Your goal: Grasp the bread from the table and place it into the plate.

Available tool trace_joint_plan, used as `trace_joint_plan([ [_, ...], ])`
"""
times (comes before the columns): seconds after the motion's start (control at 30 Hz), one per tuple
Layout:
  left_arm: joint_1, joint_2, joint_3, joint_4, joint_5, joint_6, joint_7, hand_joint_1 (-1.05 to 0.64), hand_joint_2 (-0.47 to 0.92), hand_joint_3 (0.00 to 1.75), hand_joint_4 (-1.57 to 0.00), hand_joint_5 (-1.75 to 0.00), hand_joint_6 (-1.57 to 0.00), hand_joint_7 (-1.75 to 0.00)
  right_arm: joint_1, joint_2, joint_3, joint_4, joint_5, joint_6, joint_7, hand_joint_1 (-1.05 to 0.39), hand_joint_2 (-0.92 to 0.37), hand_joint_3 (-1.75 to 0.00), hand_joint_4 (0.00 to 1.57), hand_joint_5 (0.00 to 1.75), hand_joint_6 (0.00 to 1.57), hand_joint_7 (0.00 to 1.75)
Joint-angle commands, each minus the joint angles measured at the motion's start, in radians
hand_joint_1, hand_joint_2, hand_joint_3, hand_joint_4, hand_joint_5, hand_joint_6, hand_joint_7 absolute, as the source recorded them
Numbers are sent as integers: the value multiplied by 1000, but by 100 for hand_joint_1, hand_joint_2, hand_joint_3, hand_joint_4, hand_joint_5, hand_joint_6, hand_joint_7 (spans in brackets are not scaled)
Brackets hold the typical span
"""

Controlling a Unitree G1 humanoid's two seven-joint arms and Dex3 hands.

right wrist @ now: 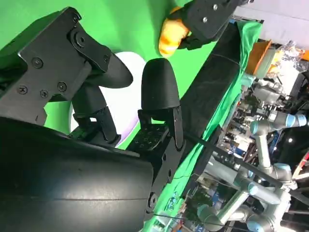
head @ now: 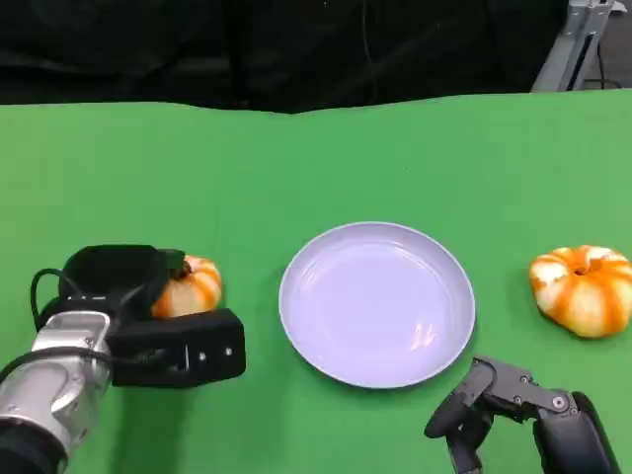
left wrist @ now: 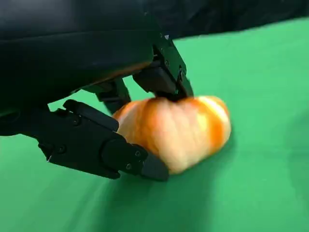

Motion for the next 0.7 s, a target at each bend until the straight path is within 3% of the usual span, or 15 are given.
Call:
trace_joint_plan([
  [0.03,27,35,6,-30,-19,-88,101,-17,92,4,-80,-174,-59,-172,1,-7,-7,-4,8,1,-4,-7,-30,-132,83,158,86,128],
  [0.2,47,44,28,-101,-33,-127,154,-15,91,18,-85,-175,-60,-175,-2,-8,-9,-5,4,0,-6,-6,-30,-133,84,158,86,128],
  [0.3,60,49,37,-155,-36,-140,175,-16,62,83,-85,-175,-62,-175,-1,-7,-8,-4,12,1,-4,-5,-30,-133,84,157,86,128],
  [0.33,62,50,36,-166,-34,-141,182,-16,57,91,-85,-175,-62,-175,0,-7,-8,-4,14,2,-3,-5,-29,-134,84,157,86,128],
  [0.43,72,48,38,-217,-31,-149,208,-17,49,104,-85,-175,-64,-175,-1,-8,-9,-3,14,0,-2,-5,-29,-134,85,158,86,128],
  [0.6,74,29,33,-269,-33,-169,233,-14,46,108,-86,-175,-66,-173,0,-7,-8,-5,15,5,-2,-5,-29,-135,85,160,86,128],
  [0.7,69,5,26,-311,-33,-192,247,-16,38,127,-89,-175,-69,-174,1,-6,-7,-8,16,8,0,-5,-29,-135,84,159,86,128],
])
